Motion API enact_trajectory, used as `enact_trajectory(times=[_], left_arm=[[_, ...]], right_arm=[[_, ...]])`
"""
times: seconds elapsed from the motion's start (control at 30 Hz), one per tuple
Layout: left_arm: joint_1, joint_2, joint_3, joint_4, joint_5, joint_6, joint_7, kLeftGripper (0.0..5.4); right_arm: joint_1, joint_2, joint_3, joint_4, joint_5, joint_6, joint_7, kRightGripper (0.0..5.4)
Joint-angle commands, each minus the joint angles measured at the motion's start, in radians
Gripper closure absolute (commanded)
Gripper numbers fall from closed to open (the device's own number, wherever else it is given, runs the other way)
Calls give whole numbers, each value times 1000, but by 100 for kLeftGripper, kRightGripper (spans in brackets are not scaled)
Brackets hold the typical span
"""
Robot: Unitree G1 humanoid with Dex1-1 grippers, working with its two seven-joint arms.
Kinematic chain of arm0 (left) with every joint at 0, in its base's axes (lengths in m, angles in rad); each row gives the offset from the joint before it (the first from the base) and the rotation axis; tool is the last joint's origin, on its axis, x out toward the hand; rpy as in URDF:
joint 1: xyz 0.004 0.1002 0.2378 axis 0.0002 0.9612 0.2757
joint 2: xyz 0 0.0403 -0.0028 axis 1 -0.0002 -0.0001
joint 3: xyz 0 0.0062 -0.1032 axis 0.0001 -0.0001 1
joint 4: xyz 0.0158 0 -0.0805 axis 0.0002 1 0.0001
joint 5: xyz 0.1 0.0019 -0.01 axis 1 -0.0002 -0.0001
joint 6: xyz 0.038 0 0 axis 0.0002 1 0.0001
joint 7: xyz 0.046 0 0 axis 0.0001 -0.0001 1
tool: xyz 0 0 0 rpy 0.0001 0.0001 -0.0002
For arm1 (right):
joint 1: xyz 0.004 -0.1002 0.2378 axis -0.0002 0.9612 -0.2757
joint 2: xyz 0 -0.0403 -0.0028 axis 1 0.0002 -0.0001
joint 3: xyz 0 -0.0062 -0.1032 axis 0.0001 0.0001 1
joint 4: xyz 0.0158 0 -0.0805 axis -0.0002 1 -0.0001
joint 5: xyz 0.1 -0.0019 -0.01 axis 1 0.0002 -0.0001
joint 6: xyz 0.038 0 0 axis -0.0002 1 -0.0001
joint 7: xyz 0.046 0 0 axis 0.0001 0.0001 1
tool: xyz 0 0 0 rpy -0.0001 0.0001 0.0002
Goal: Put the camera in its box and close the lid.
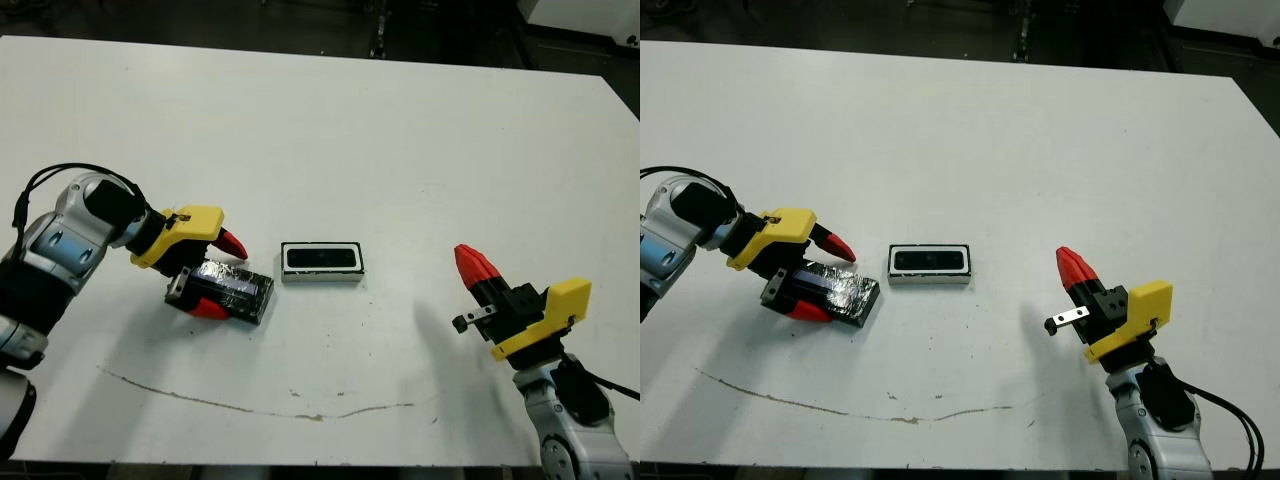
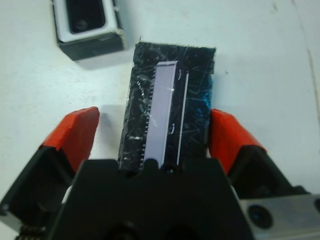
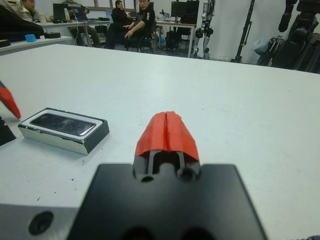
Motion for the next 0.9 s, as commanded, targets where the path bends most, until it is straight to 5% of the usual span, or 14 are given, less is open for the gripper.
enact_trajectory(times=[0.03, 0.27, 0.9], left_arm=[[8, 16, -8, -11, 37, 11, -28, 130], [13, 9, 4, -14, 60, 42, -31, 223], [54, -59, 321, 48, -129, 180, 215, 224]], right_arm=[[12, -15, -4, -7, -5, 1, -8, 540], [8, -15, -6, 7, 6, -9, 5, 540], [3, -22, 8, -9, -14, 6, -10, 540]])
